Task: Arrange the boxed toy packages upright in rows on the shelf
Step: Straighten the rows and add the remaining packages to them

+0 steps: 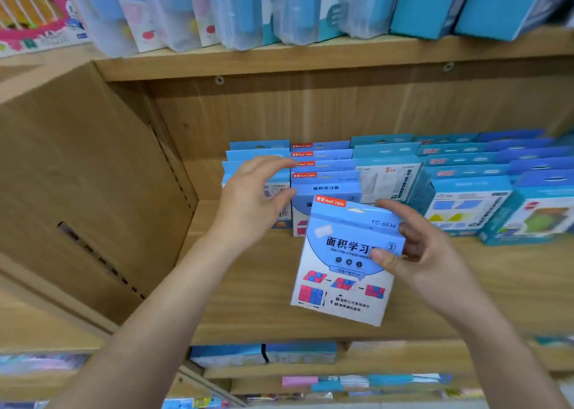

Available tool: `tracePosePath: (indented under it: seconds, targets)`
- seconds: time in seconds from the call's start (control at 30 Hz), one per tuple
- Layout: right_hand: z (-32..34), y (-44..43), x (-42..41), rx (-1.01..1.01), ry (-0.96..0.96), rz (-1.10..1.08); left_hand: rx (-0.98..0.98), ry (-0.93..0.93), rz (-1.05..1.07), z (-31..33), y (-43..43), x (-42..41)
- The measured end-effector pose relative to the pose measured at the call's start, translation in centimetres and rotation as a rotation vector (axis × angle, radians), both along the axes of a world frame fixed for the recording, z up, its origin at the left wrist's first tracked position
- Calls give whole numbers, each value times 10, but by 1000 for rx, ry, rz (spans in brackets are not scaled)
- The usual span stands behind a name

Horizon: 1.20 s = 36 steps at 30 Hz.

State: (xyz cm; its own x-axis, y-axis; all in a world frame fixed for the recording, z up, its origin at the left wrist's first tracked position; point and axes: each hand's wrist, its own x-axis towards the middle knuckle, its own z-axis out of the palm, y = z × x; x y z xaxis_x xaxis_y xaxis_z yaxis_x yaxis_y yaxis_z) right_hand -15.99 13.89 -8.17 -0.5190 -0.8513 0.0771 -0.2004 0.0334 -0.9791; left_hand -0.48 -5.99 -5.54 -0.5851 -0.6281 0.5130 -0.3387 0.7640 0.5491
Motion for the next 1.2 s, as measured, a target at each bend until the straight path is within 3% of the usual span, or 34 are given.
tracePosePath:
  seconds: [0.17,0.23,0.47,0.6,0.67,0.73,0.83,0.9,1.0,1.2]
  targets:
    - [-2,13,-14,-27,-44,-64,-337,-471,-73,-10,-12,-44]
    - [-3,17,-17,-39,-54,-76,-416,-573,-51,-19,-13,-54]
    - [-3,23,-28,-63,-50,-64,-535,-563,13,-33,-20,-56]
    - [-5,14,-29,-77,57,-38,-520,-532,-10,-33,-20,-54]
    - [-7,6,-27,-68,123,-21,-448,-444,-16,-30,-15,-46]
    - [-9,-2,-26,-60,166,-12,-285,-175,-14,-25,-4,-35]
    - [-12,-14,-25,-64,203,11,368,276,-131,-16,20,-15]
    - [-14,-21,-25,-79,193,31,661,252,-243,-17,33,-8]
    - [-17,-32,-24,-81,242,65,601,25,-232,-28,44,-9]
    - [-35,-48,-25,-66,299,59,480,78,-21,-41,34,-14]
